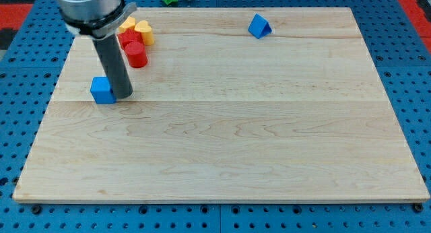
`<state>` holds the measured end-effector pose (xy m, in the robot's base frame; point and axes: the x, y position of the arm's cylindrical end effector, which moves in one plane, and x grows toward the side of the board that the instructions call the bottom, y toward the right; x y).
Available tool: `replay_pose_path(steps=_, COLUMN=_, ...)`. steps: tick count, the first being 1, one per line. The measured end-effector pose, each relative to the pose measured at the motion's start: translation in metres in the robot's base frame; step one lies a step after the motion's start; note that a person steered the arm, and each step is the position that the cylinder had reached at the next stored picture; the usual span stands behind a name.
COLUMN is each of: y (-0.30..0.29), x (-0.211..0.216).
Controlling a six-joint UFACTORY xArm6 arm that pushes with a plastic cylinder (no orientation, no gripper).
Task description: Push the blue cube left to the red circle
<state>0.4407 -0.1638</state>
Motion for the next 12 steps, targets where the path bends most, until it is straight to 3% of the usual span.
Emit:
replay_pose_path(steps=1, y=-0.009, x=0.025)
replay_pose_path(steps=3, y=-0.038, x=-0.034)
replay_pose_path(steps=4, y=-0.038, x=-0.040)
replay_pose_path(steps=5, y=-0.074, x=-0.026)
replay_pose_path(steps=7, y=-0.069, x=-0.098)
replay_pose_path(steps=8, y=-0.050, x=-0.111)
replay_pose_path(steps=9, y=-0.070, x=-0.097)
replay_pose_path(steps=10, y=-0.055, x=-0.062)
replay_pose_path(steps=12, y=-0.022, x=-0.063)
